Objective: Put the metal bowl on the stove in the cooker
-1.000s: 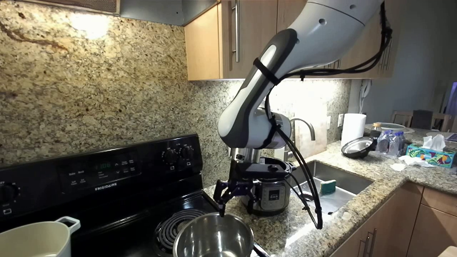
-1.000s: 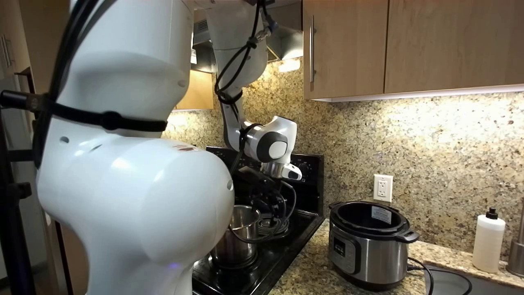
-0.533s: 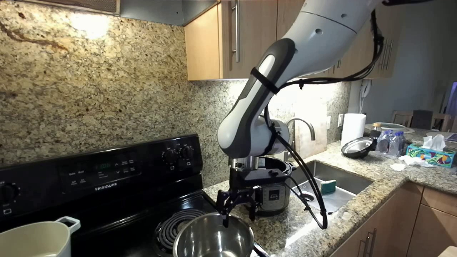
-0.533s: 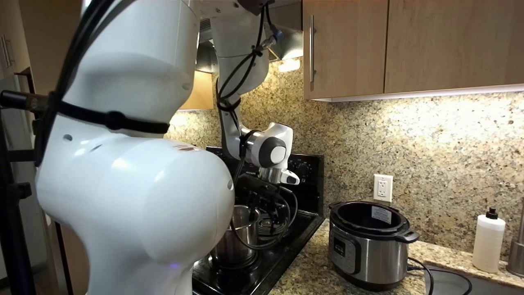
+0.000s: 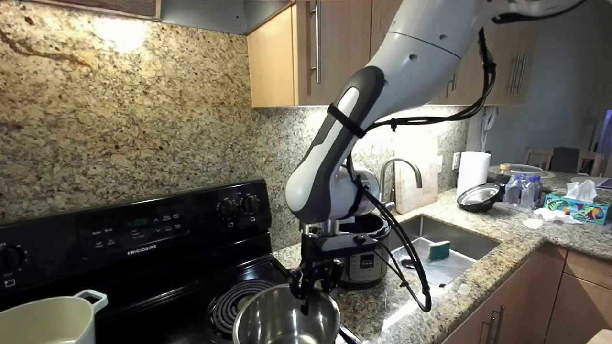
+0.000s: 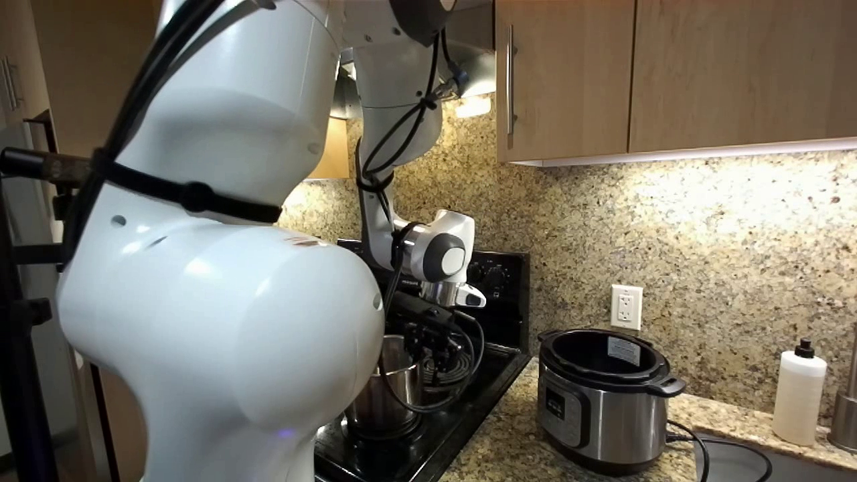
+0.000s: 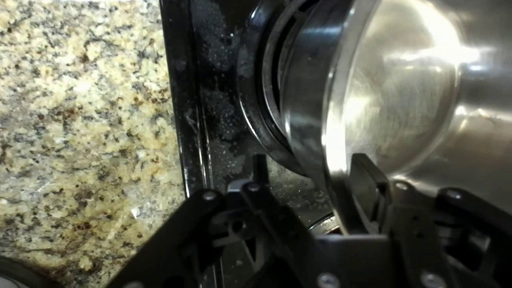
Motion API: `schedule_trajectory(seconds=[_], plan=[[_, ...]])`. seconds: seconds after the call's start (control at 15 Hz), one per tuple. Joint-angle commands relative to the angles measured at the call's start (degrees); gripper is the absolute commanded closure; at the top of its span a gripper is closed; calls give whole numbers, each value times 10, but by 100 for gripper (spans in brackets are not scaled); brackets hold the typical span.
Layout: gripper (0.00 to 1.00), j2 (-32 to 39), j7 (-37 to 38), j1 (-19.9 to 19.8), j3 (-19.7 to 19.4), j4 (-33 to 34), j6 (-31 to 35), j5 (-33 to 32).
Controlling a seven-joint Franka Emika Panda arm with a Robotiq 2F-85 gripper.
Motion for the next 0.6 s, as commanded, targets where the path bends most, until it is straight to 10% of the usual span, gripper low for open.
schedule_trajectory(seconds=[0.0, 0.27, 0.53], plan=[[73, -9, 8, 4, 3, -14, 22, -8], [98, -8, -5, -2, 16, -14, 23, 10], [99, -19, -46, -22, 44, -22, 37, 60]])
